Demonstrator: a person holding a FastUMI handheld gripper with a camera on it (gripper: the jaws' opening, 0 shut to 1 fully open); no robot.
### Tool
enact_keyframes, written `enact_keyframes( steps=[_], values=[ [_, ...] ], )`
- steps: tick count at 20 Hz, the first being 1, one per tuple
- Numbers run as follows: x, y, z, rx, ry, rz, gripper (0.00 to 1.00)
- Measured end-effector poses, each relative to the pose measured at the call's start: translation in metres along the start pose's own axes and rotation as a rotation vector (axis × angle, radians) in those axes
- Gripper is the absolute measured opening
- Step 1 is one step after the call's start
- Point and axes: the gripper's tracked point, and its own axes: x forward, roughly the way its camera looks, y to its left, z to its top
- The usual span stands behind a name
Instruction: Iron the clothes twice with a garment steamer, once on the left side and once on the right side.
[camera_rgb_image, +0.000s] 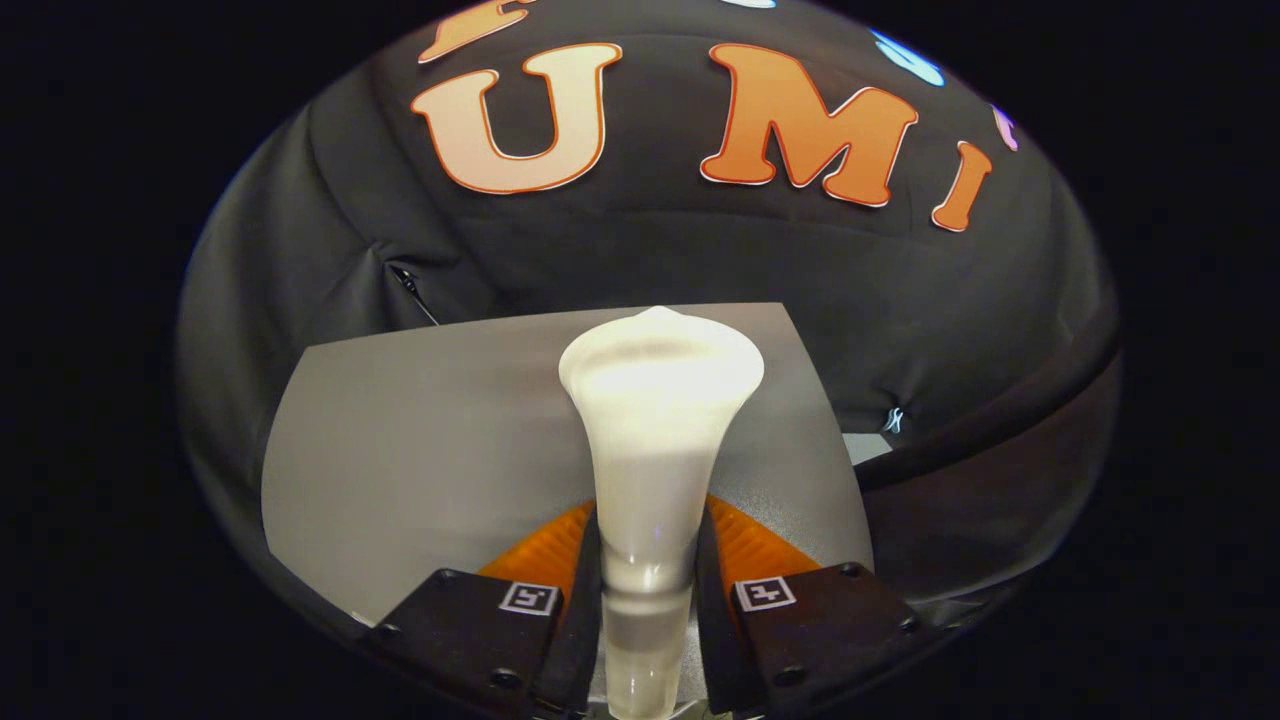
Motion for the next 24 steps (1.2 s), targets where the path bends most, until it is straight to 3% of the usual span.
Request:
enact_keyframes(
  steps=[3, 7, 19, 24],
  values=[
    [-0.006, 0.001, 0.002, 0.033, -0.035, 0.025, 0.43],
    [-0.028, 0.000, 0.011, 0.050, -0.131, 0.074, 0.43],
    [-0.163, 0.018, 0.009, -0.023, -0.446, 0.130, 0.42],
    [-0.223, 0.004, 0.014, -0.044, -0.565, 0.132, 0.42]
  ],
)
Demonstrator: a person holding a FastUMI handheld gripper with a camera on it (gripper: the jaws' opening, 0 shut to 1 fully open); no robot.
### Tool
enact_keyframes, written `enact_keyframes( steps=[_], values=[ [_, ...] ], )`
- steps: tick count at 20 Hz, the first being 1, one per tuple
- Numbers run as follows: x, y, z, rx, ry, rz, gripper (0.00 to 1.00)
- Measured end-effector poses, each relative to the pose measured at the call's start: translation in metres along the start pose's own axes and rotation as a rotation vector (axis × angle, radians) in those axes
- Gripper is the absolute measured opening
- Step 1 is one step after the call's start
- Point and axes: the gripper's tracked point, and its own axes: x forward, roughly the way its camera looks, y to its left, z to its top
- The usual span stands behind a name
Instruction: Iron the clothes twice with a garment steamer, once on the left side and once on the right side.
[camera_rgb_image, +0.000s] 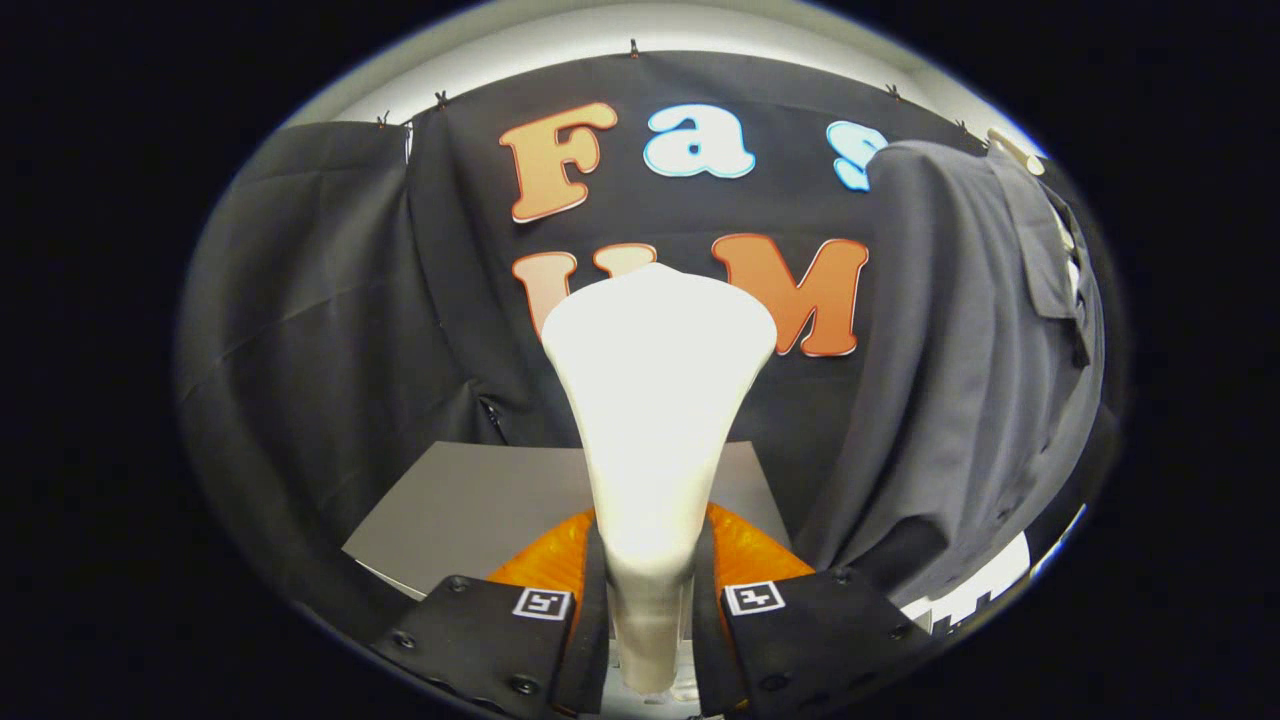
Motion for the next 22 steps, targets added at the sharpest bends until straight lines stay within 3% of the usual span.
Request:
enact_keyframes(
  steps=[11, 22],
  values=[
    [-0.121, -0.066, 0.056, -0.030, -0.214, -0.073, 0.42],
    [-0.150, -0.177, 0.057, 0.026, -0.241, -0.187, 0.42]
  ],
)
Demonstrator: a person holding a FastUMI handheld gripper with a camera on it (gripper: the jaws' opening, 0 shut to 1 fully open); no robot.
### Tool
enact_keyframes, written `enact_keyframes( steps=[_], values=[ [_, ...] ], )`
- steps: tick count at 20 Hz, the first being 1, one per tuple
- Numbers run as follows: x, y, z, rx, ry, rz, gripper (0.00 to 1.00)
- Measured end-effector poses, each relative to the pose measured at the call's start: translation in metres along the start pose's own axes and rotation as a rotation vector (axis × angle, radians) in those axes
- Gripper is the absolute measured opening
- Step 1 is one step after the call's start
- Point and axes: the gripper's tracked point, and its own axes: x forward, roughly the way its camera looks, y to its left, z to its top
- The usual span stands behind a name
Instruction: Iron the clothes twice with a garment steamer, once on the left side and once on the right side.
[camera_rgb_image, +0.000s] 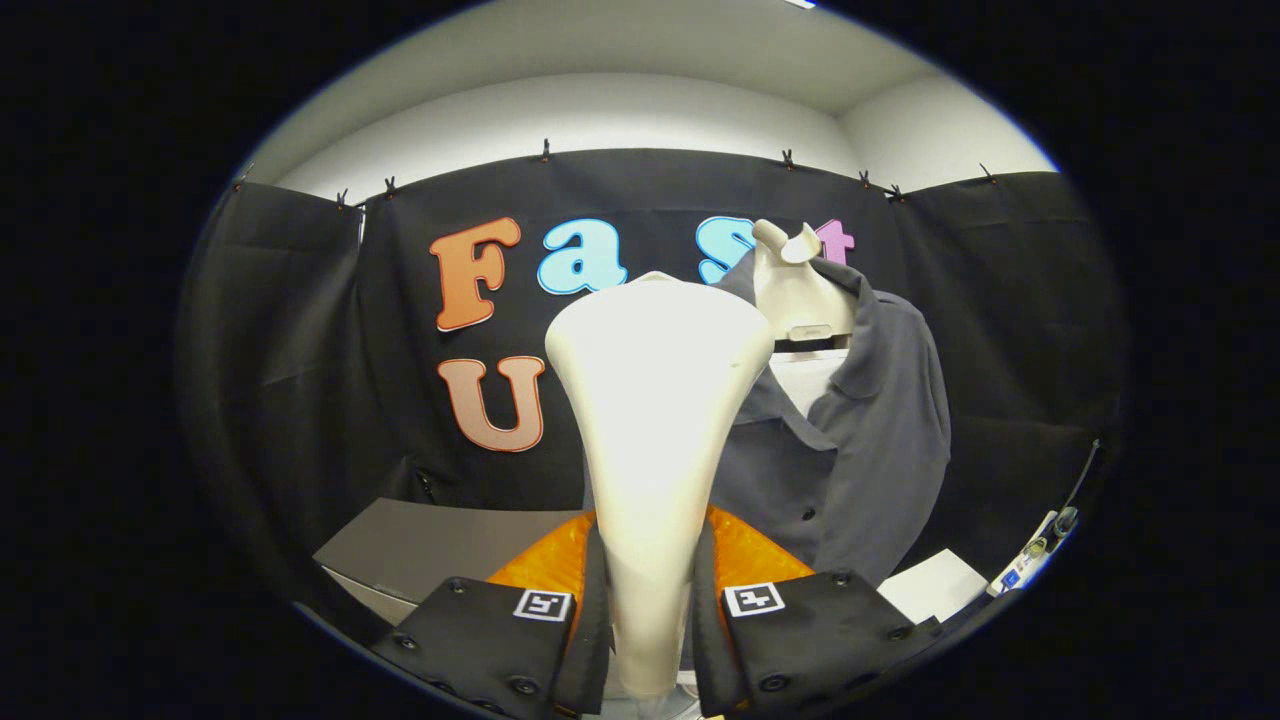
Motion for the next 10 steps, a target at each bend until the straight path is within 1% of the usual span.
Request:
enact_keyframes(
  steps=[4, 10],
  values=[
    [0.018, -0.025, -0.019, 0.002, 0.038, -0.007, 0.42],
    [0.051, -0.048, -0.051, 0.010, 0.107, -0.001, 0.42]
  ],
)
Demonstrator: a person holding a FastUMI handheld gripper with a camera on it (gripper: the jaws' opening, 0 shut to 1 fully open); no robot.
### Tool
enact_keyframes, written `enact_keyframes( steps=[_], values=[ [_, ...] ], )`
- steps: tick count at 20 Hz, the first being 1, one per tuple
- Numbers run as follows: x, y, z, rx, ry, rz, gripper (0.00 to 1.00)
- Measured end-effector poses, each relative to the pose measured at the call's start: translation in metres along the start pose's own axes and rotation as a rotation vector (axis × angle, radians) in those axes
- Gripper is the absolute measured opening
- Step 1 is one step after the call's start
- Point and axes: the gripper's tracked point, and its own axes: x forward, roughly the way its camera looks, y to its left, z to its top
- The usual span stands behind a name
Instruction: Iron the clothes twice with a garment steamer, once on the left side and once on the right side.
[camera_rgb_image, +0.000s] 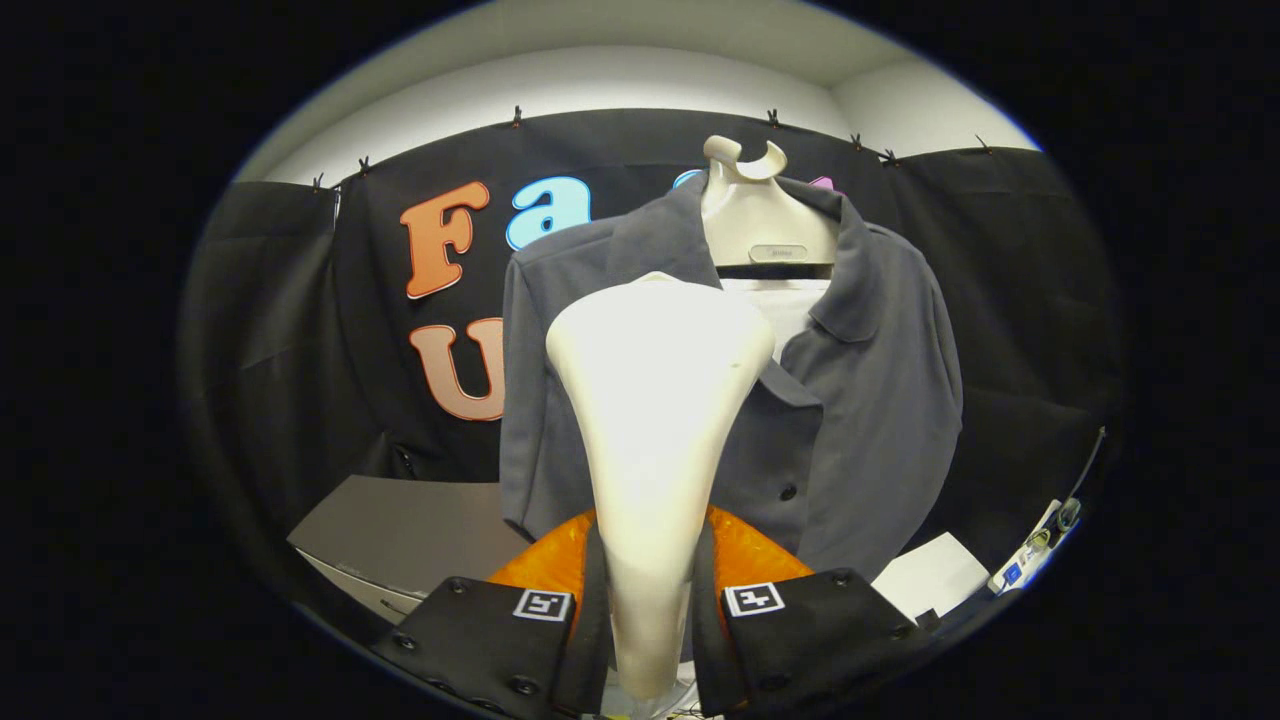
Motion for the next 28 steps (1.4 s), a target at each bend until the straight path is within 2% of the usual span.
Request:
enact_keyframes(
  steps=[16, 28],
  values=[
    [0.029, -0.034, -0.104, 0.003, 0.220, 0.018, 0.42],
    [0.037, -0.048, -0.148, 0.022, 0.313, 0.028, 0.42]
  ],
)
